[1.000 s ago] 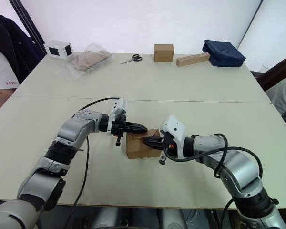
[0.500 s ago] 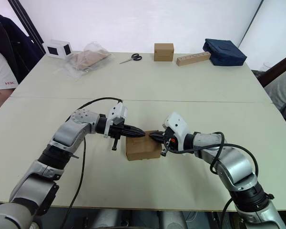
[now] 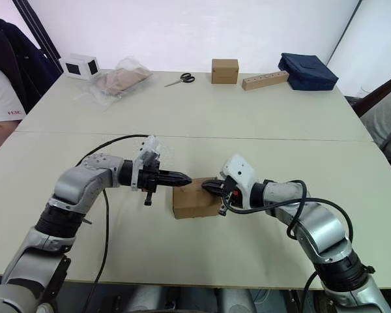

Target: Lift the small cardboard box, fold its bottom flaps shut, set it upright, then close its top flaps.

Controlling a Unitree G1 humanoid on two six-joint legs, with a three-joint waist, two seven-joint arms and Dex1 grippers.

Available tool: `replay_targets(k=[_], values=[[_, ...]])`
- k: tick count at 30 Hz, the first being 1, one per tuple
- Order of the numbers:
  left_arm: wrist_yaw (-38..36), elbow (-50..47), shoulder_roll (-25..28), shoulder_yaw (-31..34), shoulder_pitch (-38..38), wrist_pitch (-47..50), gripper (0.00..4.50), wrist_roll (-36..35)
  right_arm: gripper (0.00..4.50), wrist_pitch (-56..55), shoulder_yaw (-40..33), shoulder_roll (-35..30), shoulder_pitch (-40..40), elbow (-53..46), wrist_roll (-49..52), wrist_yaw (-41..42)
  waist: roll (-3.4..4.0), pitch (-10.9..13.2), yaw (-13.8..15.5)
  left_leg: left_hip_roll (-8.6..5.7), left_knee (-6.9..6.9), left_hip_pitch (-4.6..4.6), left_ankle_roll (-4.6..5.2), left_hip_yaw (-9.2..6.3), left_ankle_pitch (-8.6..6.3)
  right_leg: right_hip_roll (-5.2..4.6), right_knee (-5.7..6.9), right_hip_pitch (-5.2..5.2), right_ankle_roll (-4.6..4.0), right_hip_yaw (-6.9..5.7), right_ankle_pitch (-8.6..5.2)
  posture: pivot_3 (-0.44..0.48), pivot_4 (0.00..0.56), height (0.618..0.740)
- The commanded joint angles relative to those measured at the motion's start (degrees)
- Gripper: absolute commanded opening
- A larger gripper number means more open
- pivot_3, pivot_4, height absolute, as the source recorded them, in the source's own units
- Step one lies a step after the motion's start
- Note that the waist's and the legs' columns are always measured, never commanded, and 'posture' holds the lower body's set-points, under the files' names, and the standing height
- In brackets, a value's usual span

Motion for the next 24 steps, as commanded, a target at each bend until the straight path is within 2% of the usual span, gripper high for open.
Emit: replay_targets(k=[1, 7, 13, 19, 22, 24], values=[[1.21, -3.6, 0.49, 0.76, 1.43, 1.63, 0.02, -1.93, 0.0, 0.48, -1.74, 0.04, -0.79, -2.62, 1.45, -0.31, 0.0, 0.0, -0.05, 0.0, -0.01, 0.0, 0.0, 0.0, 0.0, 0.01, 0.0, 0.0, 0.0, 0.0, 0.0, 0.0, 0.15, 0.74], [2.1, -4.41, 1.66, -3.89, 6.14, -1.37, 0.02, 2.07, 0.0, -1.15, 2.29, 0.22, 1.26, -0.26, -1.26, -0.08, 0.0, 0.0, -0.01, 0.0, -0.01, 0.01, 0.0, 0.01, 0.0, 0.04, 0.0, 0.0, -0.15, 0.0, -0.09, 0.0, 0.15, 0.74], [4.07, -4.21, 0.37, -2.56, 6.74, -0.48, 0.02, 0.19, 0.0, -2.13, 2.03, 0.35, 0.97, 0.41, -1.56, 0.17, 0.0, -0.01, 0.02, -0.02, 0.01, 0.08, -0.01, 0.03, 0.01, 0.04, -0.02, 0.08, -0.2, 0.03, -0.12, 0.0, 0.15, 0.74], [6.55, -8.62, 1.91, 3.57, 5.58, 3.47, 0.02, -4.86, 0.0, 2.74, -6.34, -1.0, 0.12, -7.06, 5.91, -0.77, 0.01, 0.01, 0.02, -0.01, 0.01, 0.04, -0.02, 0.02, 0.01, 0.04, 0.0, 0.03, -0.04, 0.03, -0.02, 0.0, 0.15, 0.74], [8.91, -11.05, 2.2, 9.24, 6.96, 4.16, 0.02, -8.53, 0.0, 6.19, -14.2, -3.7, 2.04, -11.77, 12.09, -0.54, 0.01, 0.01, 0.03, 0.01, 0.0, 0.02, -0.02, -0.01, 0.01, 0.01, 0.0, 0.02, -0.01, 0.03, -0.01, 0.0, 0.15, 0.74], [9.88, -12.47, 3.25, 10.57, 7.76, 5.18, 0.02, -9.42, 0.0, 7.67, -17.33, -5.39, 3.47, -13.49, 14.73, -0.43, 0.01, 0.02, 0.04, 0.02, -0.01, 0.01, -0.02, -0.03, 0.01, -0.02, -0.01, 0.02, -0.01, 0.03, 0.0, 0.0, 0.15, 0.74]])
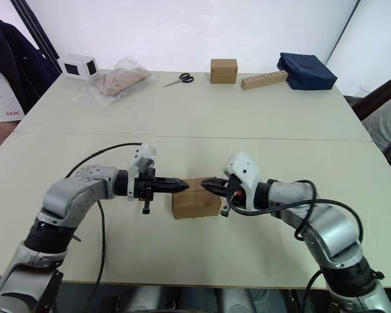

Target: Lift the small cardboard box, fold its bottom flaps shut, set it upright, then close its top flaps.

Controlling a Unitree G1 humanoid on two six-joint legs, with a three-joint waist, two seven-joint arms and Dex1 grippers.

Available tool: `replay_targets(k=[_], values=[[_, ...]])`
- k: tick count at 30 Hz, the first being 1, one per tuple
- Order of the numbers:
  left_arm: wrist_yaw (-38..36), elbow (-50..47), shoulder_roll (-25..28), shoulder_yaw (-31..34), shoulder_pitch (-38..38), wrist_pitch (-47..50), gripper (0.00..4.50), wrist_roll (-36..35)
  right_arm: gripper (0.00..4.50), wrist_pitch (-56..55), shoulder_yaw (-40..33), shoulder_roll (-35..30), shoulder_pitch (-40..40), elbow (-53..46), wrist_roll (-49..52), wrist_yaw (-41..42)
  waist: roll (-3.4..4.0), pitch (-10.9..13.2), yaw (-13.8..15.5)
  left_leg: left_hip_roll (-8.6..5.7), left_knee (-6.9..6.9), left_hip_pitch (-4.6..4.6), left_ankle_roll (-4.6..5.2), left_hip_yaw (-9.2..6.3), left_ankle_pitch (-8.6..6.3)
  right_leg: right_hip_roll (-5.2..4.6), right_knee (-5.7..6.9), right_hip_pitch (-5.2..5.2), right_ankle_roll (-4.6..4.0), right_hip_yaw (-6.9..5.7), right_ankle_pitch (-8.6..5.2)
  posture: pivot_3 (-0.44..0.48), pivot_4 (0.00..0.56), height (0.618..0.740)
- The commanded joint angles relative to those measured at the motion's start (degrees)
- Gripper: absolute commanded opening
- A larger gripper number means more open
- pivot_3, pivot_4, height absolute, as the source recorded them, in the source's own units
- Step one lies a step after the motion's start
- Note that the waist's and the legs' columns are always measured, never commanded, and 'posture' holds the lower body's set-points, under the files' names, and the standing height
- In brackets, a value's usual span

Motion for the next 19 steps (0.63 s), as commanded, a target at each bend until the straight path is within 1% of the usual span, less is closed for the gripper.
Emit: replay_targets(k=[1, 2, 3, 6, 9, 12, 15, 17, 19], values=[[1.5, -4.54, 2.49, 3.79, 1.54, 1.82, 0.02, -3.03, 0.0, 2.46, -7.07, -3.22, 2.53, -5.06, 5.83, 0.65, 0.0, 0.0, 0.02, 0.0, 0.0, 0.0, 0.0, 0.0, 0.0, 0.0, 0.0, 0.01, 0.0, 0.0, 0.0, 0.0, 0.15, 0.74], [1.58, -5.38, 3.32, 4.08, 2.04, 2.33, 0.02, -3.43, 0.0, 2.78, -8.13, -4.16, 3.35, -5.68, 6.59, 0.83, 0.0, 0.0, 0.02, 0.0, 0.0, 0.0, 0.0, 0.0, 0.0, -0.01, 0.0, 0.01, -0.01, 0.0, 0.0, 0.0, 0.15, 0.74], [0.68, -7.19, 6.12, 5.14, 3.44, 3.25, 0.02, -4.02, 0.0, 3.63, -11.54, -6.24, 5.32, -6.69, 8.13, 1.92, 0.01, 0.0, 0.01, 0.0, 0.0, 0.01, 0.0, 0.0, 0.0, -0.01, 0.0, 0.01, -0.02, 0.0, -0.01, 0.0, 0.15, 0.74], [-1.47, -10.09, 11.84, 7.75, 6.32, 4.08, 0.02, -5.91, 0.0, 5.05, -18.66, -10.55, 9.67, -8.25, 11.92, 4.0, 0.0, 0.01, -0.03, 0.0, -0.02, 0.0, 0.0, 0.01, 0.0, -0.01, -0.03, 0.01, -0.19, 0.01, -0.11, 0.0, 0.15, 0.74], [-8.26, -9.63, 22.1, 14.68, 11.12, 2.88, 0.02, -6.41, 0.0, 7.8, -30.2, -15.87, 16.52, -8.84, 15.24, 9.65, -0.02, 0.04, -0.08, 0.01, -0.01, 0.0, -0.01, 0.03, 0.0, -0.01, -0.04, 0.01, -0.22, 0.01, -0.12, 0.0, 0.15, 0.74], [-12.98, -7.04, 28.93, 18.99, 15.19, 0.43, 0.02, -6.02, 0.0, 8.86, -37.72, -19.19, 21.94, -8.61, 17.14, 13.59, 0.02, 0.05, 0.04, 0.12, -0.04, 0.06, -0.01, 0.07, 0.0, 0.07, -0.11, 0.02, -0.25, -0.01, -0.14, 0.0, 0.15, 0.74], [-15.24, -6.01, 31.64, 21.8, 18.62, -0.89, 0.02, -6.14, 0.0, 9.33, -42.31, -21.12, 24.63, -7.84, 18.3, 15.97, 0.05, 0.03, 0.22, 0.12, -0.03, 0.12, -0.03, 0.11, 0.01, 0.04, -0.13, 0.08, -0.26, 0.0, -0.13, 0.0, 0.15, 0.74], [-15.67, -6.01, 32.43, 23.03, 20.45, -1.73, 0.02, -5.91, 0.0, 9.15, -44.49, -21.85, 25.98, -6.9, 18.26, 17.35, 0.03, 0.04, 0.25, 0.12, -0.01, 0.11, -0.04, 0.13, 0.01, 0.01, -0.16, 0.08, -0.26, 0.0, -0.12, 0.0, 0.15, 0.74], [-15.31, -6.33, 32.65, 23.65, 20.91, -0.61, 0.02, -7.12, 0.0, 8.7, -45.78, -22.29, 27.13, -6.09, 17.88, 18.51, 0.03, 0.04, 0.27, 0.12, -0.01, 0.09, -0.04, 0.14, 0.01, -0.02, -0.19, 0.07, -0.27, 0.01, -0.11, 0.0, 0.15, 0.74]])
